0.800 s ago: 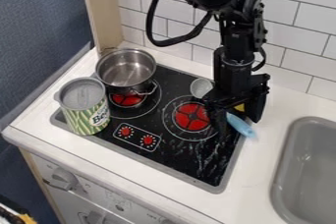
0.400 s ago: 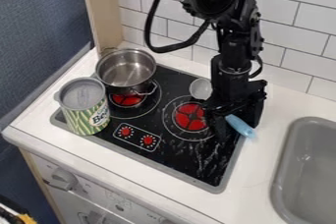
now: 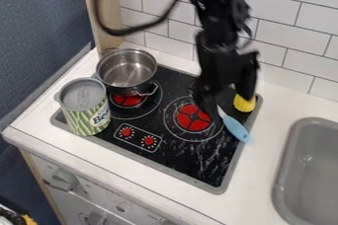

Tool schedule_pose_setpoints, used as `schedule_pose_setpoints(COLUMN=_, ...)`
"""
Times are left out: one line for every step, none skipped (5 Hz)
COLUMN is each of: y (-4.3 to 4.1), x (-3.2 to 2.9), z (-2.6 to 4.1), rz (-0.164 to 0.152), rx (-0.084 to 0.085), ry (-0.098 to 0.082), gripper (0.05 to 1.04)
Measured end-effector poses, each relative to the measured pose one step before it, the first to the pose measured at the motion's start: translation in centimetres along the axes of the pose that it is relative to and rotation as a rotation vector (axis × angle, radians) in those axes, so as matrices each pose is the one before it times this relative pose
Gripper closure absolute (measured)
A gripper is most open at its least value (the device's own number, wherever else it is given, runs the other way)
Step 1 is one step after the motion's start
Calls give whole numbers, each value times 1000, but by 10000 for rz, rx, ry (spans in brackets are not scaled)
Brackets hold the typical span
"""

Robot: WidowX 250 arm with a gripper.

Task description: Move the silver pot to the right burner

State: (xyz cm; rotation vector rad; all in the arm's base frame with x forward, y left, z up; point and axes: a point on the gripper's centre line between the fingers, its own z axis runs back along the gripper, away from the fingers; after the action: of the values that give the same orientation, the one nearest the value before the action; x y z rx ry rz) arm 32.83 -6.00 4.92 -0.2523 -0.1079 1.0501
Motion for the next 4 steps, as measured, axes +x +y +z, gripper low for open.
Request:
schedule_pose_setpoints(y=991, x=2139, z=1720, rz=1046, rx=-694, ry=-290, gripper=84)
schedule_pose_setpoints(y=1088, x=3793, z=294, rz=1707, rx=-255, ry=-852, gripper=84)
schedule_pose_setpoints(y=666, x=3819, z=20, rz=2294, rx=-406, ry=-1079, gripper=84)
schedule_pose_setpoints(y=748, x=2448, z=-903, rz=2093, rx=250, ry=-1051, gripper=84)
